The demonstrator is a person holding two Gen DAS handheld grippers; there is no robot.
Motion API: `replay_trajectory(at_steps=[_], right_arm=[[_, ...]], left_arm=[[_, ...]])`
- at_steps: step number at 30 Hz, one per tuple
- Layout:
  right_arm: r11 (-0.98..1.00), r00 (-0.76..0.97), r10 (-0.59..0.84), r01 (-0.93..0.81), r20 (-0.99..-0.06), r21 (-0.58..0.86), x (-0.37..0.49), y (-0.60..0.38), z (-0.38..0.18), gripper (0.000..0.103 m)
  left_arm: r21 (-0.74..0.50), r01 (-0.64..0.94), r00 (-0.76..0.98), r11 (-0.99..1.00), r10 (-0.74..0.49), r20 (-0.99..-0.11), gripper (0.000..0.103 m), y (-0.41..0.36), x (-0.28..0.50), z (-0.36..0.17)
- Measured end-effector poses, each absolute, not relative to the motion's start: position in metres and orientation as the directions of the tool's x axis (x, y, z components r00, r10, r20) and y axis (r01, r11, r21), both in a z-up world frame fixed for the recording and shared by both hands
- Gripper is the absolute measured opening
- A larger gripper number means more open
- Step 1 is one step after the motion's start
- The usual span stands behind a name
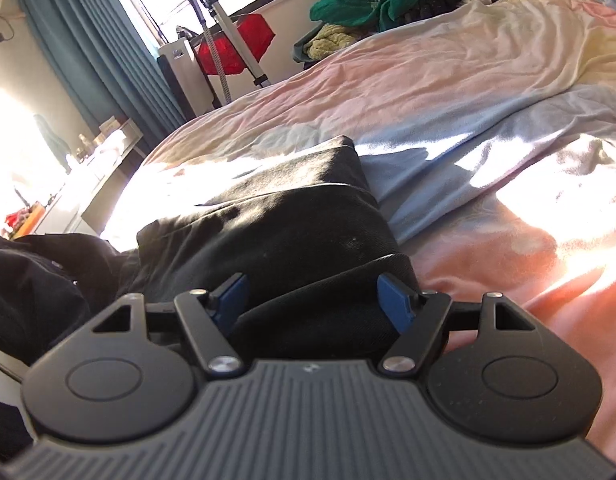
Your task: Fold clothes
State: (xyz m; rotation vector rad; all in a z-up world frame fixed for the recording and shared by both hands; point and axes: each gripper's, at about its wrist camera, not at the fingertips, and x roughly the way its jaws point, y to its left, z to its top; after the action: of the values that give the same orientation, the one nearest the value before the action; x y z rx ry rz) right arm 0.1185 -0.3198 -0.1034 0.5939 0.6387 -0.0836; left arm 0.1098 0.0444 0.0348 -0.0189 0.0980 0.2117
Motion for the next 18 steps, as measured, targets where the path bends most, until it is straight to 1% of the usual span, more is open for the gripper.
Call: replay_trajectory(at_steps=[3, 5, 9, 10, 12, 14, 17, 18], right_arm=[[0.768, 0.814, 0.089, 0.311, -0.574, 0.560, 0.112, -0.344, -0.104, 0.074], [0.728, 0.824, 0.076, 0.340, -0.562, 0.596, 0.106, -0.358, -0.103, 0.075], [0.655, 0.841, 0.058, 0.375, -0.538, 0.656, 0.096, -0.382, -0.104, 0.075], [0.639, 0.844, 0.050, 0.384, -0.535, 0.667, 0.093, -0.388, -0.105, 0.075], [0.609, 0.846, 0.018, 0.414, -0.534, 0.676, 0.088, -0.400, -0.106, 0.075], [0.569, 0.847, -0.020, 0.447, -0.532, 0.691, 0.081, -0.414, -0.109, 0.075], [0.497, 0.852, -0.067, 0.479, -0.519, 0.723, 0.070, -0.435, -0.113, 0.075], [0.475, 0.853, -0.083, 0.489, -0.516, 0.732, 0.067, -0.442, -0.115, 0.075]], left_arm=[[0.050, -0.123, 0.992, 0.991, 0.123, -0.013, 0.018, -0.036, 0.106, 0.053], [0.085, -0.066, 0.998, 0.994, 0.063, 0.027, 0.018, -0.085, 0.102, 0.058], [0.200, 0.058, 0.994, 0.978, -0.075, 0.077, 0.017, -0.203, 0.087, 0.031], [0.220, 0.086, 0.992, 0.972, -0.104, 0.072, 0.017, -0.228, 0.085, 0.020], [0.266, 0.131, 0.988, 0.955, -0.146, 0.039, 0.017, -0.270, 0.092, -0.010], [0.302, 0.172, 0.985, 0.938, -0.171, -0.031, 0.015, -0.303, 0.097, -0.039], [0.361, 0.250, 0.965, 0.898, -0.202, -0.164, 0.015, -0.343, 0.105, -0.086], [0.389, 0.270, 0.959, 0.881, -0.210, -0.189, 0.015, -0.352, 0.104, -0.102]])
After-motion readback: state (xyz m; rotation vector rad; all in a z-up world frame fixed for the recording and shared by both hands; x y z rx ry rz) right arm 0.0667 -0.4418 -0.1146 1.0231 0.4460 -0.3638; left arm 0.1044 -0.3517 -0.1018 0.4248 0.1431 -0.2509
